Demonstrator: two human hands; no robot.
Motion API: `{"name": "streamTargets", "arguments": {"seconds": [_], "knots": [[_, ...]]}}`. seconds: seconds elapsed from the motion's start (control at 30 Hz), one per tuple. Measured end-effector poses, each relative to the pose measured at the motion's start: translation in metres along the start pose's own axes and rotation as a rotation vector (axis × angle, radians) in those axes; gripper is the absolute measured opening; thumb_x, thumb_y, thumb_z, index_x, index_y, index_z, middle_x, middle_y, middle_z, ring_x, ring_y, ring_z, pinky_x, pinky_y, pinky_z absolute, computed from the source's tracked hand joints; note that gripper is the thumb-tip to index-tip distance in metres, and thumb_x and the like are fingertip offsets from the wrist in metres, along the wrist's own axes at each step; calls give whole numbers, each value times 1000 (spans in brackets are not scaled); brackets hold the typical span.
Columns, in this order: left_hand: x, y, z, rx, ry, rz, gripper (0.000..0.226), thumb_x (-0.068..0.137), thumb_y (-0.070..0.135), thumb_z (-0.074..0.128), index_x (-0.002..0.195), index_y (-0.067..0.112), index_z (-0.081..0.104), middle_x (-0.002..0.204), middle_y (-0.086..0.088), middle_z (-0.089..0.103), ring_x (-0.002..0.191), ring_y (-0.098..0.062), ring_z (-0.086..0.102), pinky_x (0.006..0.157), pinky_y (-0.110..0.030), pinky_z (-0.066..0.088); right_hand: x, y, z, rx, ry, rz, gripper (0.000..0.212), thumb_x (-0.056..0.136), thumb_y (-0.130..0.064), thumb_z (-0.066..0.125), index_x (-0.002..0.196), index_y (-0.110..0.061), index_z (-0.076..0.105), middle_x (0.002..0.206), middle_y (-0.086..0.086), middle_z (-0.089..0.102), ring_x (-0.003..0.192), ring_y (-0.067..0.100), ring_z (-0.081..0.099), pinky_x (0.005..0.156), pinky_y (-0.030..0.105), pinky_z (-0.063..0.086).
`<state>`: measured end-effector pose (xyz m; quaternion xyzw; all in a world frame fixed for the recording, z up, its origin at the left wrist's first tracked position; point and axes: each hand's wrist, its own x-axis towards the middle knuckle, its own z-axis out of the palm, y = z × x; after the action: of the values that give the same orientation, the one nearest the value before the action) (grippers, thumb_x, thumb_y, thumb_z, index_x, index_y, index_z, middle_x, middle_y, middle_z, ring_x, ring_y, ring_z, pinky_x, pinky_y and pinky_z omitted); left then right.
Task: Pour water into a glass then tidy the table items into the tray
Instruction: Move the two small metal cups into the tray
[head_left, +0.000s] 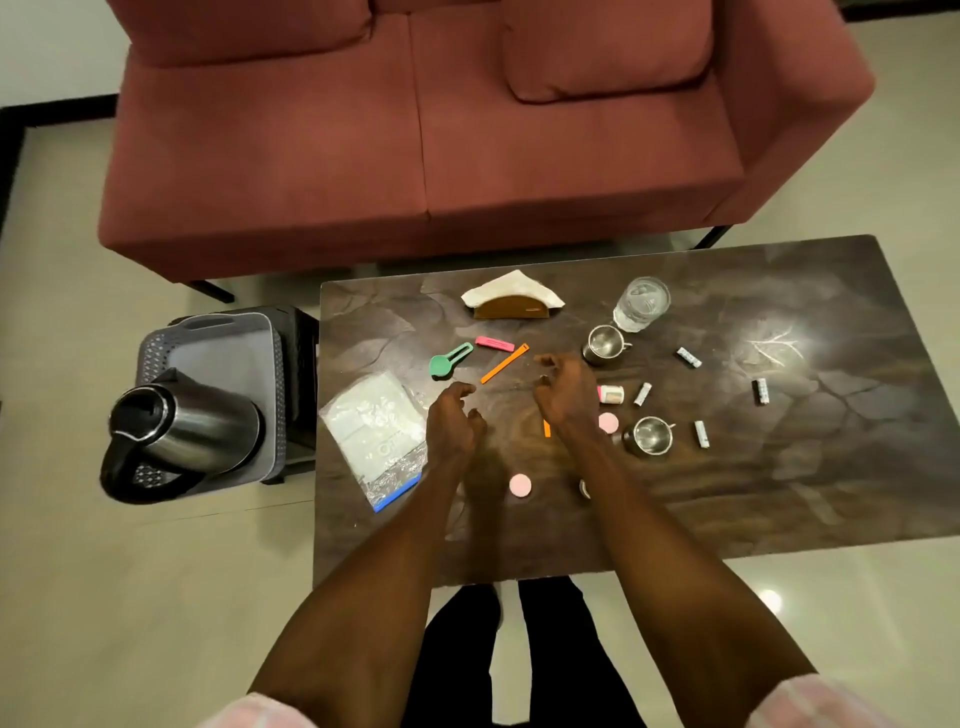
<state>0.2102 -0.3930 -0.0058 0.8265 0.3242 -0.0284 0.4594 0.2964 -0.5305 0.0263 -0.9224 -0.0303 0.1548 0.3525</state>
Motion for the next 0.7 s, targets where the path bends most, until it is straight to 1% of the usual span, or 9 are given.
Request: {"name": "streamTargets", "arguments": {"seconds": [0.07,0.13,0.2,0.4,0.47,0.53,0.7], "knots": [[-17,1,-4,-5,-7,-13,37,83,0,61,119,10,62,118,-9,66,108,-26,62,90,-39,51,-19,0,-3,27,13,31,41,74,1,59,113,-6,69,114,13,69,108,33,63,93,44,50],[-33,1,-7,-9,-11,-19,36,83,1,61,118,10,62,118,-8,66,106,-26,62,89,-39,51,-35,1,-6,19,50,44,39,74,1,60,111,-6,70,111,13,70,107,33,63,92,39,50],[-47,4,-8,-16,-11,-20,36,83,2,62,118,10,62,118,-8,66,106,-27,62,89,-39,52,-49,3,-11,3,73,59,37,76,0,60,111,-8,69,112,12,70,108,33,62,89,36,47],[-92,11,-6,-45,-10,-32,38,84,1,64,120,10,62,123,-8,65,109,-25,62,93,-39,52,-89,4,-27,8,52,73,39,76,-4,62,114,-15,69,115,5,69,111,28,62,86,30,45],[-107,13,-5,-49,0,-33,37,83,1,65,120,10,62,122,-8,65,109,-25,62,93,-37,52,-104,7,-33,24,45,57,39,77,-4,62,114,-14,69,117,6,69,113,29,61,90,31,45],[-121,15,-3,-45,10,-18,37,83,0,64,119,8,62,121,-8,65,108,-25,62,92,-35,52,-116,10,-39,22,37,24,38,78,-4,62,115,-11,68,118,9,68,114,32,60,93,36,46],[-160,22,-4,-8,32,16,38,84,0,64,121,7,61,121,-8,65,107,-24,62,90,-36,52,-151,20,-61,40,80,-42,39,76,1,63,114,-5,68,113,18,70,107,39,62,91,44,49]]}}
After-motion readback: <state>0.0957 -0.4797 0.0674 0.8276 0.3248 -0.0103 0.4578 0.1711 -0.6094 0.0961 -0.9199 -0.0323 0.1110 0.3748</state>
